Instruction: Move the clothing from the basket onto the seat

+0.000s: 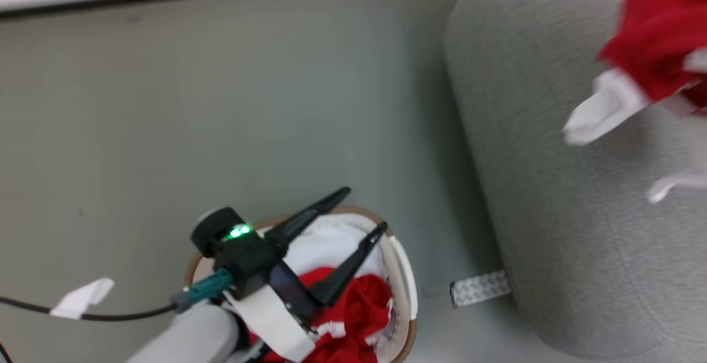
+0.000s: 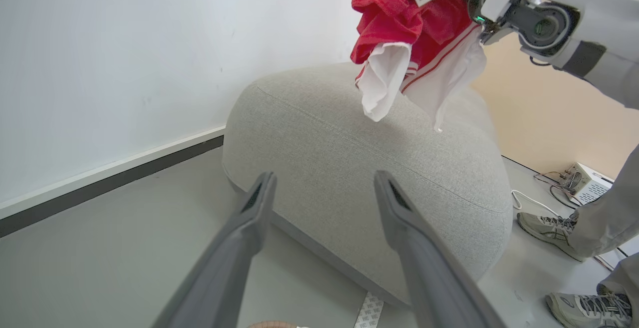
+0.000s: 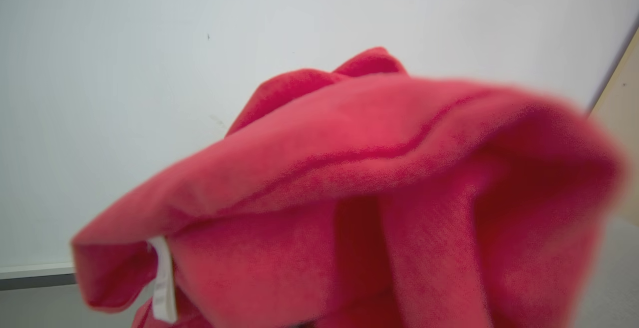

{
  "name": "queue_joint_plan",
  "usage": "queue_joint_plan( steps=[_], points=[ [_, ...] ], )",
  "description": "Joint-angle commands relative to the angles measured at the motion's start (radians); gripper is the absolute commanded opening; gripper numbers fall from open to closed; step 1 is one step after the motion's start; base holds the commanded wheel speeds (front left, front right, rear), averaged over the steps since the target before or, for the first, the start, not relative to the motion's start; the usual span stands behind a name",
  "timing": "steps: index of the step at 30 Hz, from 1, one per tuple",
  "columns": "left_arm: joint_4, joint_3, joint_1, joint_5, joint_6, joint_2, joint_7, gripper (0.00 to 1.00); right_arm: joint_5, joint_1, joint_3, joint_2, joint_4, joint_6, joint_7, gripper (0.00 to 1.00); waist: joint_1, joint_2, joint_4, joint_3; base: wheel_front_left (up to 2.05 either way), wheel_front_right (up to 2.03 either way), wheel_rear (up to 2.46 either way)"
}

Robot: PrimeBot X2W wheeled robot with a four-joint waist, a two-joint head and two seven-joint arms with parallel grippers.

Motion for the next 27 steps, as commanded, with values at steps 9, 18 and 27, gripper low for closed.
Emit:
queue_joint_plan(
  steps=[9, 18, 27],
  points=[
    [-0.065, 0.043, -0.051, -0.026, -0.004, 0.087, -0.011, 1.0, 0.019, -0.154, -0.231, -0.182, -0.052, -0.002, 0.214, 0.0, -0.0003, -0.0001, 0.115, 0.215, 0.0, 0.0, 0.0],
    [-0.076, 0.076, -0.064, -0.034, -0.005, 0.123, -0.02, 1.0, -0.071, -0.184, -0.325, -0.243, 0.017, -0.002, 0.311, 0.0, -0.0003, -0.0001, 0.15, 0.275, 0.0, 0.0, 0.0],
    [-0.063, 0.081, -0.067, -0.04, -0.007, 0.117, -0.028, 1.0, -0.155, -0.105, -0.366, -0.187, 0.116, -0.002, 0.41, 0.65, -0.0003, -0.0001, 0.163, 0.28, 0.0, 0.0, 0.0]
  ],
)
